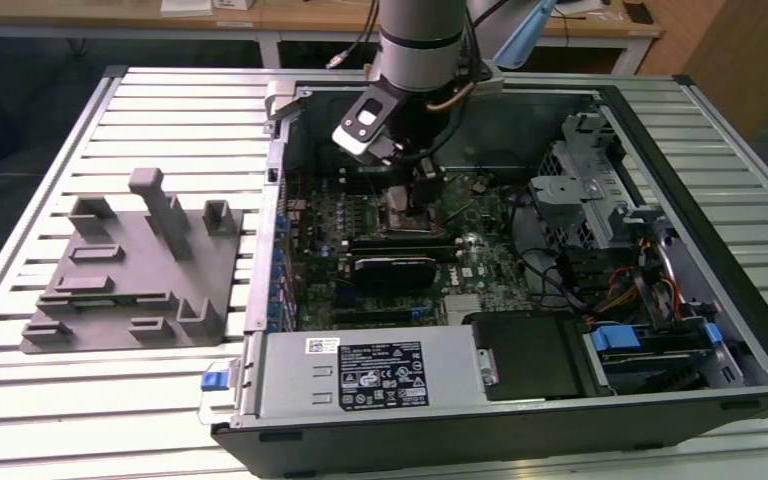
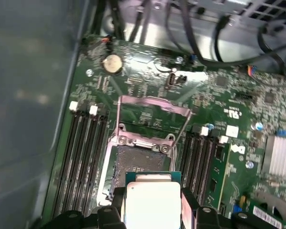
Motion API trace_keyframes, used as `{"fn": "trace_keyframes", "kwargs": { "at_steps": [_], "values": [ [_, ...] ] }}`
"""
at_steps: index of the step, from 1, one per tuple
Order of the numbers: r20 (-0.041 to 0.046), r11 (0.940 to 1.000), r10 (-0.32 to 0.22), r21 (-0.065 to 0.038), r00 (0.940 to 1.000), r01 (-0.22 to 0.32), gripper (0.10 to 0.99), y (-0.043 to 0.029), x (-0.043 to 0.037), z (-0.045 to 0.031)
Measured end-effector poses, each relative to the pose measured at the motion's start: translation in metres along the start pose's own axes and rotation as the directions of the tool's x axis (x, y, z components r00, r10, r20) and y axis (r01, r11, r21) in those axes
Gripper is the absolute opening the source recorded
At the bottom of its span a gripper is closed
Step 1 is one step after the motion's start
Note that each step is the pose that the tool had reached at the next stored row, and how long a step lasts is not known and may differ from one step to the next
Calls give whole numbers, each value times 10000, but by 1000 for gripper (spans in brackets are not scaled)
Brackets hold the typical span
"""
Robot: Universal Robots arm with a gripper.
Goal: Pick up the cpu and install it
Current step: 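Place the cpu into insertion slot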
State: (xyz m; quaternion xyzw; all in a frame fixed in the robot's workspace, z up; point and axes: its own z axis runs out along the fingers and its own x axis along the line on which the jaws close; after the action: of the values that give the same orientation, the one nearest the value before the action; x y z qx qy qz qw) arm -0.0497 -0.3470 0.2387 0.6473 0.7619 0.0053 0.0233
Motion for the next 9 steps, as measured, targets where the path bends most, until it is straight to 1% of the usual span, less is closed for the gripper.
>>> {"fn": "trace_keyframes", "kwargs": {
  "at_steps": [3, 5, 7, 9],
  "values": [
    [21, 9985, 544, 15, 9985, -544, 541, 0, 0, 4],
    [35, 9959, 902, 24, 9959, -902, 541, 0, 0, 7],
    [51, 9920, 1258, 33, 9920, -1259, 541, 0, 0, 9],
    [95, 9899, 1418, 26, 9899, -1418, 541, -1, 1, 12]
  ]
}}
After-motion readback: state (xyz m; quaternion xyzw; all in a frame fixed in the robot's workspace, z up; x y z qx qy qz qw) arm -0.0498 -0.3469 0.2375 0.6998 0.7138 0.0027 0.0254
